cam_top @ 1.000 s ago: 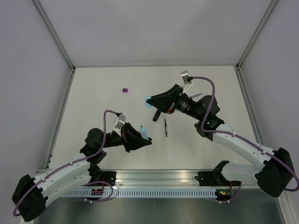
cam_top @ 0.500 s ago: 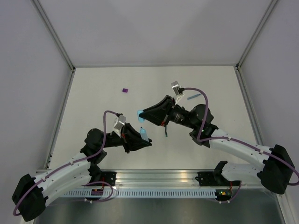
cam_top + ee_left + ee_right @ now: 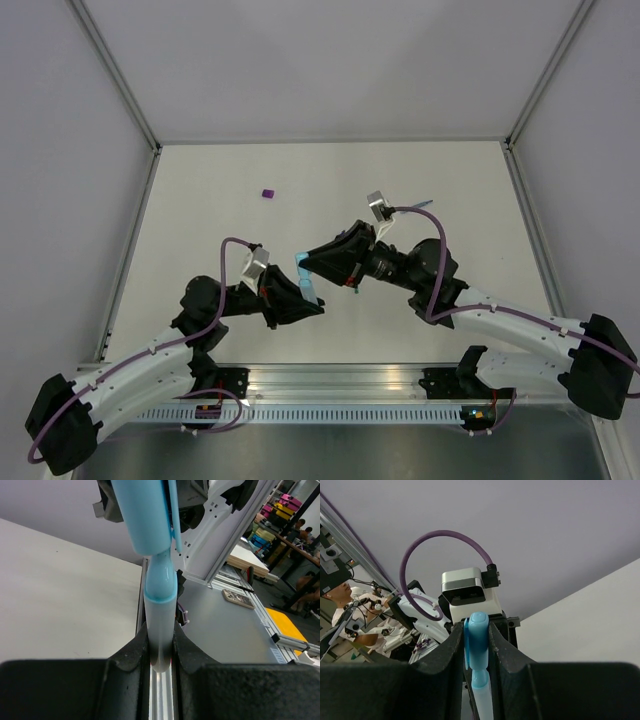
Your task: Insert the pens into the pen caps
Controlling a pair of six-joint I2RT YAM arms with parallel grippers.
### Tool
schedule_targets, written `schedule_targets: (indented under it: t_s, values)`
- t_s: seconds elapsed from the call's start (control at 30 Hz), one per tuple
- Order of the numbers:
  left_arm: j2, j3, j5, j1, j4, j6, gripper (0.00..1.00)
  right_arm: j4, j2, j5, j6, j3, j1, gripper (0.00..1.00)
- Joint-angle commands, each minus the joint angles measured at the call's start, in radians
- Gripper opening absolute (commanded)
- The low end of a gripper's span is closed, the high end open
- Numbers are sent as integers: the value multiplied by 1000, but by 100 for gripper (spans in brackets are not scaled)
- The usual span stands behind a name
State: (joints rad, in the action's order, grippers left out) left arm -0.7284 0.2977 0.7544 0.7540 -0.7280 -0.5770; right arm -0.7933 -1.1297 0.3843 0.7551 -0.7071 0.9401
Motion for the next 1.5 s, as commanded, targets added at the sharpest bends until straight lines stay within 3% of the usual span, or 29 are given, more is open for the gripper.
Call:
schedule_targets:
  t_s: [0.0,0.5,0.6,0.73,0.93,1.03,1.07,1.1,1.3,1.47]
  values:
    - [17,8,14,-1,-45,-6,2,-17,39,-10,-46,38,16,0]
    - [6,9,25,-1,-48,-1,2,-3,41,10,-109,104,31,0]
    - [-6,15,39,-1,-48,0,2,90,48,28,-157,64,31,0]
    - [-28,21,52,-1,-56,-3,2,337,64,30,-272,-17,31,0]
    - [-17,18,51,-1,-53,-1,2,443,93,70,-335,-29,32,1]
    - [-16,18,46,-1,-50,2,2,456,114,44,-327,-19,32,11]
    - [-16,18,48,-1,-50,3,2,450,120,39,-324,-6,32,16]
    - [-16,18,48,-1,-48,2,2,447,128,25,-321,-3,31,27]
    - [-19,18,45,-1,-47,9,2,470,142,-13,-324,-34,31,54]
    - [-19,18,46,-1,-45,9,2,545,130,-45,-356,-124,31,63]
